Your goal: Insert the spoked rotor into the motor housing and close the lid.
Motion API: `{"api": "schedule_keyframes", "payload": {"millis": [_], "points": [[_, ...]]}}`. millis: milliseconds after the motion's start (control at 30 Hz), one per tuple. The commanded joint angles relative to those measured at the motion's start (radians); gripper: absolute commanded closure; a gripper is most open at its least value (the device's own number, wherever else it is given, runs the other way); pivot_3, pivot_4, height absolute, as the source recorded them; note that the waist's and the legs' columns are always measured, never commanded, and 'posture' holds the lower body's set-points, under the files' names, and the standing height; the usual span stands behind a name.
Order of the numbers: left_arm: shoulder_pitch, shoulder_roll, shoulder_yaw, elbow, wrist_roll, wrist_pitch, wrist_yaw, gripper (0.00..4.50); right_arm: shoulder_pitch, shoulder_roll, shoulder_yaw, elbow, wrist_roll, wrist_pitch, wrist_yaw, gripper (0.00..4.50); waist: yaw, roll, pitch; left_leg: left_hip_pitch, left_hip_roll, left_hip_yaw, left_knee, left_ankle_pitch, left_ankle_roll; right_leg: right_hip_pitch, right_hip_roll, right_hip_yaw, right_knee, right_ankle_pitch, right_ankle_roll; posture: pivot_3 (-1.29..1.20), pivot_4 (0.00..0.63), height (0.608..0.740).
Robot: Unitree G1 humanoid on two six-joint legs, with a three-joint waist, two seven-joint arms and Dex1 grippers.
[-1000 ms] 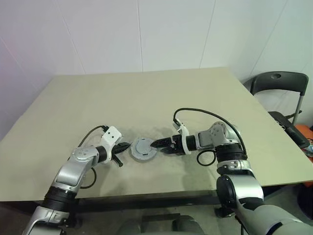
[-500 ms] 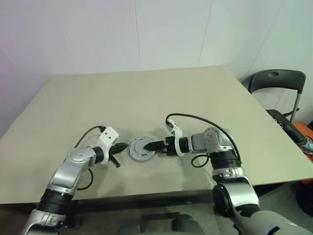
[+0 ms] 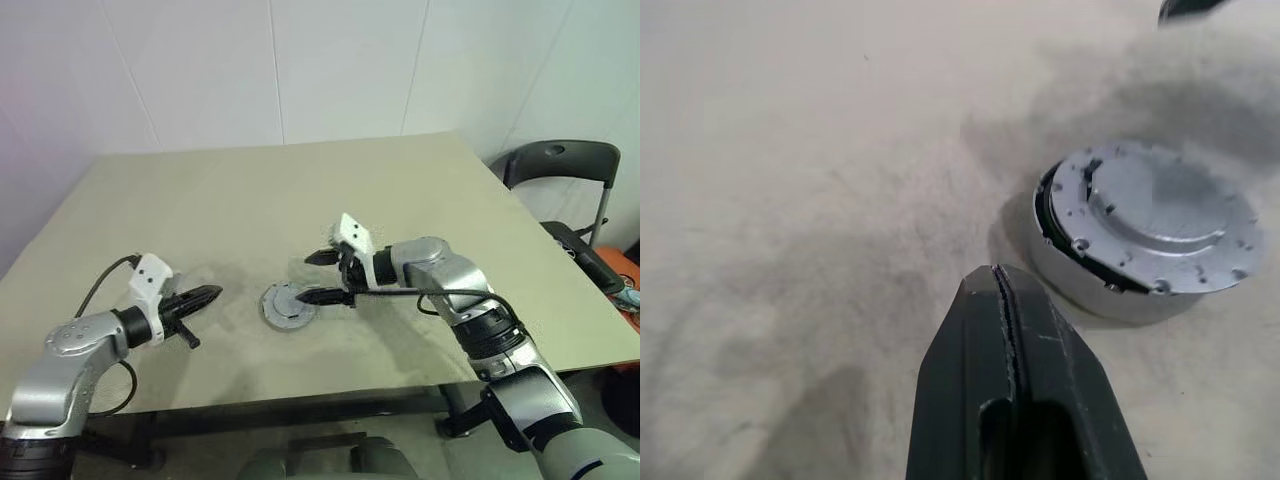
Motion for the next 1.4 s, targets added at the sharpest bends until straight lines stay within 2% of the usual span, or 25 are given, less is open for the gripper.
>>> {"api": "schedule_keyframes", "payload": {"millis": [33,100,267,767,900,1400], "points": [[0.027,0.016,0.049,-0.076,-0.063,0.038,0.000,4.50,-0.007,0.007,0.048,0.025,-0.063,-0.124,0.025,0.04,0.005,0.000,0.000,0.000,0.000,0.000,0.000,0.000,0.000,0.000,0.000,0.000,0.000,0.000,0.000,0.00,0.000,0.740],[0.065,0.023,0.049,-0.102,-0.069,0.035,-0.012,4.50,-0.010,0.016,0.076,0.055,-0.086,-0.160,0.044,0.04,0.004,0.000,0.000,0.000,0.000,0.000,0.000,0.000,0.000,0.000,0.000,0.000,0.000,0.000,0.000,0.00,0.000,0.740],[0.126,0.023,0.063,-0.141,-0.093,0.037,-0.005,4.50,-0.027,0.080,0.078,0.158,-0.147,-0.211,-0.020,0.04,0.004,0.000,0.000,0.001,0.000,0.000,0.000,0.000,0.000,0.000,0.001,0.000,0.000,0.000,-0.001,0.00,0.000,0.740],[0.142,0.031,0.089,-0.141,-0.100,0.010,0.009,4.50,-0.023,0.131,0.057,0.265,-0.201,-0.218,-0.049,0.04,0.004,0.000,0.000,0.003,0.000,0.001,0.000,0.000,0.000,0.002,0.002,0.000,0.001,0.000,-0.002,0.00,0.000,0.740],[0.139,0.032,0.086,-0.142,-0.099,0.011,0.015,4.50,-0.021,0.132,0.050,0.266,-0.202,-0.205,-0.044,1.22,0.004,0.000,0.000,0.003,0.000,0.002,0.000,0.000,0.000,0.002,0.002,0.000,0.000,0.001,-0.002,0.00,0.000,0.740],[0.123,0.029,0.073,-0.133,-0.090,0.005,0.021,4.50,-0.056,0.188,-0.041,0.281,-0.138,-0.057,-0.074,1.24,0.003,0.000,0.000,0.003,0.000,0.003,0.000,0.000,0.000,0.002,0.002,0.000,0.001,0.001,-0.002,0.00,0.000,0.740]]}}
